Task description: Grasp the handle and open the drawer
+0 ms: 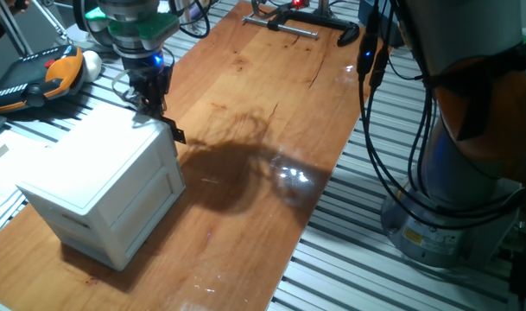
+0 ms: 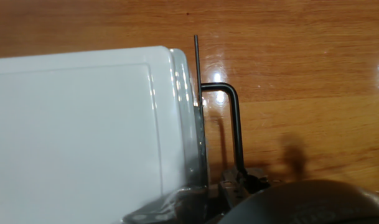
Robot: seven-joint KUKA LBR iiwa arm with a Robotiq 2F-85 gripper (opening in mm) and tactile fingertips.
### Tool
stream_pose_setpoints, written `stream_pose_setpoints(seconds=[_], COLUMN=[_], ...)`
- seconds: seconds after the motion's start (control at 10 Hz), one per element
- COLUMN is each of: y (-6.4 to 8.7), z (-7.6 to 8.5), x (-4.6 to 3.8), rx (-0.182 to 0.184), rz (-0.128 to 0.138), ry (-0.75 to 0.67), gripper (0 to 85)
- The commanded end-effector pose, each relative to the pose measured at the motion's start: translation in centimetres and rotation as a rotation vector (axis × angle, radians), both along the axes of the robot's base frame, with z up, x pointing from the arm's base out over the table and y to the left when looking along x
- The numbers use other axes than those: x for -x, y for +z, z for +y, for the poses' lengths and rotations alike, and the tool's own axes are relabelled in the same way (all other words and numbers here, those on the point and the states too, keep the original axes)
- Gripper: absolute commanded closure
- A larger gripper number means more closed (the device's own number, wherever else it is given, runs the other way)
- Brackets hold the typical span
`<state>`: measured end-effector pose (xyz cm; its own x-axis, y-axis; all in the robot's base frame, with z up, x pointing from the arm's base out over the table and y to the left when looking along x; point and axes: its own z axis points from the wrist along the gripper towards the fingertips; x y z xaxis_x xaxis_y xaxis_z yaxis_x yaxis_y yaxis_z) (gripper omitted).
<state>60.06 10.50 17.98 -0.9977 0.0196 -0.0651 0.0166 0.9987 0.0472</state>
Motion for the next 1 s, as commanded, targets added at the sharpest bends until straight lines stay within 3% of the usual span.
stream_pose_setpoints(seconds=[0.0, 0.9], y=[0.0, 0.4], z=[-0.1, -2.0], x=[-0.03, -0.32], rx=[0.001, 0.02], rz=[0.0, 0.002], ry=[0.0, 0.008], gripper=[84.3, 84.3])
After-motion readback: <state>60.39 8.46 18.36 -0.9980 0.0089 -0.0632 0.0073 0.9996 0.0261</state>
